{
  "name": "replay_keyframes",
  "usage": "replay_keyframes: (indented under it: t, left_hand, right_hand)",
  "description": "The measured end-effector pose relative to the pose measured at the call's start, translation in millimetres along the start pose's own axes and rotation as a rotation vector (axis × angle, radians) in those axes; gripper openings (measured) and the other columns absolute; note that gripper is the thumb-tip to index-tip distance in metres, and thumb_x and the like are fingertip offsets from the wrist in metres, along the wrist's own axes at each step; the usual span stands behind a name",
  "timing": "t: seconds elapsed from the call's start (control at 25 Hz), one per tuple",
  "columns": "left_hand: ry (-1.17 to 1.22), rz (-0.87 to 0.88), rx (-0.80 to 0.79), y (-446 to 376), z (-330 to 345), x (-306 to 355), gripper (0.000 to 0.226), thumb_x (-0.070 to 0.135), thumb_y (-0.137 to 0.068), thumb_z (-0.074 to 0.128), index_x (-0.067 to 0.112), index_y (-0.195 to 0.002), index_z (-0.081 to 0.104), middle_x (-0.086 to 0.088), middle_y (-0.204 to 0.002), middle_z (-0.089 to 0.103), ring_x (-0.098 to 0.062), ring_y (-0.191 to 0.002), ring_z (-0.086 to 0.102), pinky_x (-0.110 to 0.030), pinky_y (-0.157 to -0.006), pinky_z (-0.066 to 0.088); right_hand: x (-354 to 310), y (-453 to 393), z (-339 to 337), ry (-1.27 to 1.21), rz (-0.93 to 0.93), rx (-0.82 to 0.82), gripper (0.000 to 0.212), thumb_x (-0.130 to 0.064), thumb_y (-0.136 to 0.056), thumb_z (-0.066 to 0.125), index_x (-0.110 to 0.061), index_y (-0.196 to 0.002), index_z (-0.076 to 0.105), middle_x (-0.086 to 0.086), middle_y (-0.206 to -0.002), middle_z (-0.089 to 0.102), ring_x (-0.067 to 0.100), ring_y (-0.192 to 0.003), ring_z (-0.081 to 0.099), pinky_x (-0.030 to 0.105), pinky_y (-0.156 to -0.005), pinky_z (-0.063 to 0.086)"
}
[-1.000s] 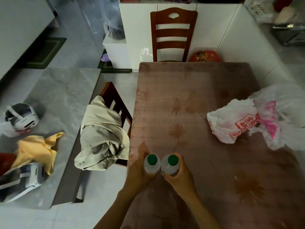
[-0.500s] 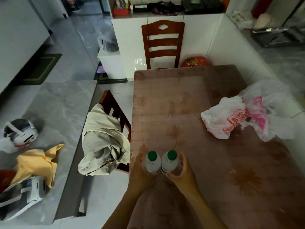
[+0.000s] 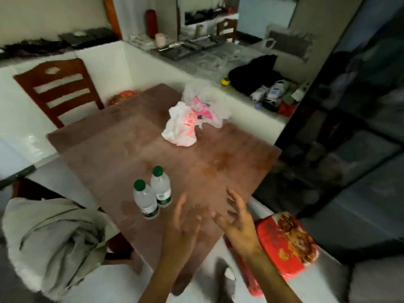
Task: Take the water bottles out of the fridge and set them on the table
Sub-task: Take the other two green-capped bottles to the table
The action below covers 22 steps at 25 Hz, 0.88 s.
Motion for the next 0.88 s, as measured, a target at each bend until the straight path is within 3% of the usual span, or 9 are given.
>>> replay_keyframes:
  t: [0.16, 0.32, 0.48, 0.64, 0.8, 0.88]
  left_hand:
    - [0.011, 0.177, -0.202, 69, 94, 63, 0.069, 0.052, -0.076, 0.063, 0.045, -0.140, 0.037, 0.021, -0.144, 0.044, -0.001, -0.131, 0.043, -0.038, -0.108, 0.040]
    - [0.092, 0.334, -0.479, 178, 212, 127, 0.067, 0.059, -0.074, 0.065, 0.049, -0.136, 0.041, 0.033, -0.139, 0.045, 0.009, -0.128, 0.042, -0.027, -0.104, 0.040]
    - [0.157, 0.497, -0.632, 309, 312, 187, 0.055, 0.050, -0.083, 0.062, 0.049, -0.135, 0.043, 0.038, -0.132, 0.048, 0.009, -0.125, 0.046, -0.007, -0.098, 0.036]
    - [0.197, 0.572, -0.677, 443, 405, 234, 0.058, 0.051, -0.082, 0.060, 0.043, -0.137, 0.043, 0.028, -0.138, 0.048, 0.001, -0.129, 0.046, -0.021, -0.104, 0.039]
    - [0.182, 0.596, -0.824, 561, 495, 283, 0.054, 0.052, -0.084, 0.058, 0.067, -0.129, 0.033, 0.049, -0.133, 0.036, 0.015, -0.127, 0.038, -0.021, -0.106, 0.035]
    - [0.183, 0.615, -0.840, 589, 527, 305, 0.056, 0.049, -0.083, 0.059, 0.064, -0.130, 0.034, 0.045, -0.136, 0.037, 0.015, -0.127, 0.038, -0.023, -0.107, 0.035]
  right_hand:
    - [-38, 112, -119, -0.001, -0.081, 0.314, 0.068, -0.038, -0.079, 0.077, -0.028, -0.139, 0.047, -0.021, -0.135, 0.055, 0.002, -0.128, 0.050, 0.023, -0.105, 0.043]
    - [-76, 225, -240, -0.003, -0.162, 0.570, 0.056, -0.033, -0.083, 0.073, -0.033, -0.135, 0.052, -0.010, -0.127, 0.063, 0.013, -0.121, 0.059, 0.042, -0.100, 0.050]
    - [-99, 354, -358, 0.004, -0.272, 0.746, 0.049, -0.025, -0.086, 0.069, -0.031, -0.132, 0.056, -0.012, -0.128, 0.063, 0.014, -0.125, 0.056, 0.032, -0.097, 0.050]
    - [-96, 486, -481, 0.027, -0.320, 0.875, 0.046, -0.028, -0.087, 0.066, -0.033, -0.132, 0.056, -0.014, -0.127, 0.064, 0.011, -0.122, 0.058, 0.024, -0.093, 0.050]
    - [-81, 578, -591, 0.059, -0.304, 0.996, 0.044, -0.035, -0.086, 0.065, -0.041, -0.129, 0.055, -0.025, -0.124, 0.062, 0.003, -0.117, 0.059, 0.015, -0.086, 0.052]
    - [-76, 599, -633, 0.075, -0.310, 1.012, 0.045, -0.033, -0.086, 0.064, -0.039, -0.129, 0.054, -0.025, -0.124, 0.062, 0.004, -0.119, 0.058, 0.017, -0.089, 0.051]
Point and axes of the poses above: each hand's wrist, its own y-axis away from the middle knuckle, its own z-axis out of the palm, x = y × z, the point moved 10 cm from there along -y, towards the middle knuckle
